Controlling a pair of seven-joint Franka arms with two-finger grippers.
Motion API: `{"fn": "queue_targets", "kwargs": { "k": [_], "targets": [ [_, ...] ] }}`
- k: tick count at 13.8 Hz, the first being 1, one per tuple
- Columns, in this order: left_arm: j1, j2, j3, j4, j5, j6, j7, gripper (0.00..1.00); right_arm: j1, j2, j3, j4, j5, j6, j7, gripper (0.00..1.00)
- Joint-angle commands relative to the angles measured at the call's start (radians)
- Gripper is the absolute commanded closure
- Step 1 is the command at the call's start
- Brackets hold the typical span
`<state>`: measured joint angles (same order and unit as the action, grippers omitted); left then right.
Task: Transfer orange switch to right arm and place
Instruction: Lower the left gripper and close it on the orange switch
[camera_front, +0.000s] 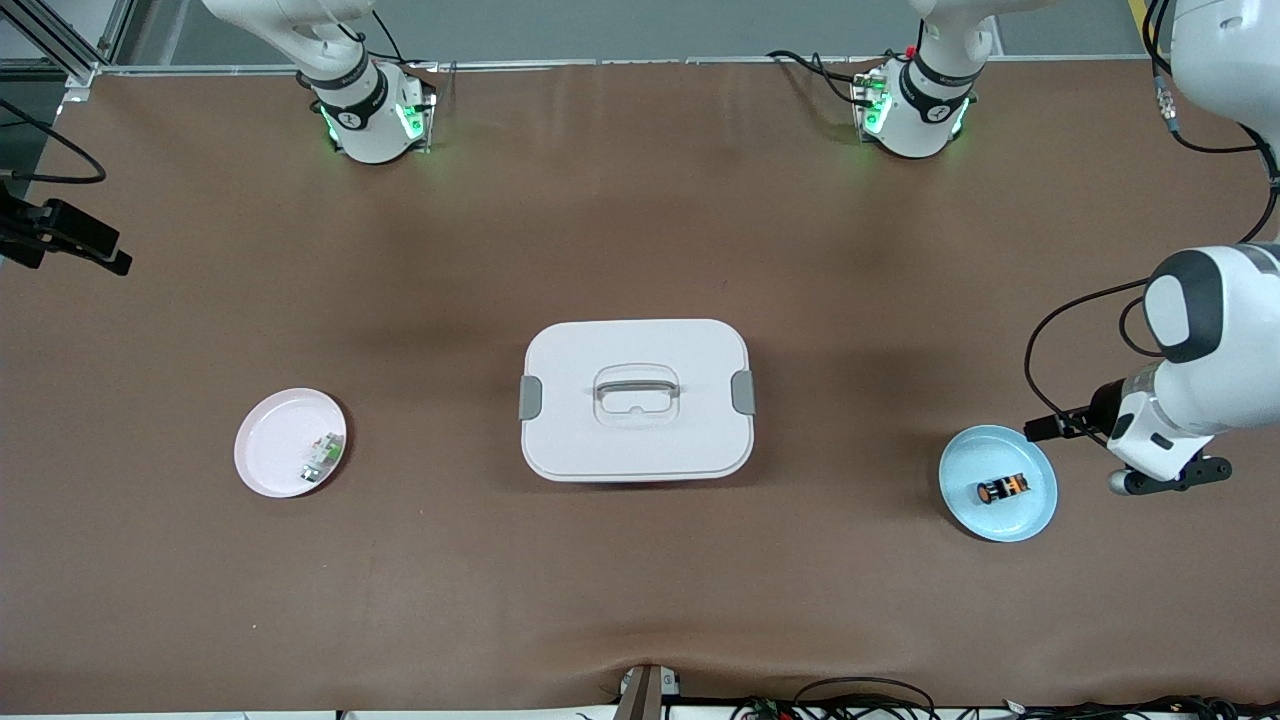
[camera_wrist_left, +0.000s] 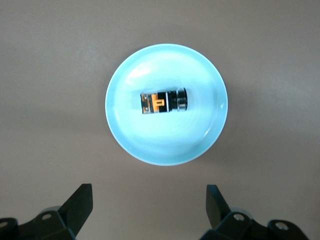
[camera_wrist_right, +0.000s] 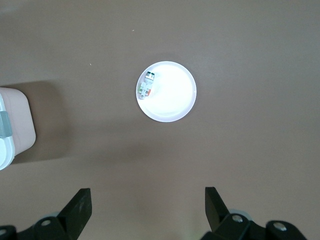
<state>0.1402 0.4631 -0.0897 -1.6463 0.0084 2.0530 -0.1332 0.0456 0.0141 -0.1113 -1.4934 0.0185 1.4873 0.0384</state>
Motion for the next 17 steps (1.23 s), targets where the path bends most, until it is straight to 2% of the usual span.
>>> {"fn": "queue_targets", "kwargs": {
  "k": [1,14,17],
  "targets": [
    [-0.004,0.046,-0.005,0.01,0.016,0.062,-0.039,0.0,-0.007,-0.019,0.004,-0.021,-0.008,0.008,-0.005,0.0],
    [-0.011,0.25,-0.005,0.016,0.022,0.404,-0.017,0.0,-0.009,-0.019,0.004,-0.019,-0.006,0.01,-0.003,0.0],
    [-0.011,0.265,-0.005,0.017,0.022,0.423,-0.016,0.0,-0.009,-0.019,0.004,-0.019,-0.006,0.01,-0.005,0.0]
  ]
}}
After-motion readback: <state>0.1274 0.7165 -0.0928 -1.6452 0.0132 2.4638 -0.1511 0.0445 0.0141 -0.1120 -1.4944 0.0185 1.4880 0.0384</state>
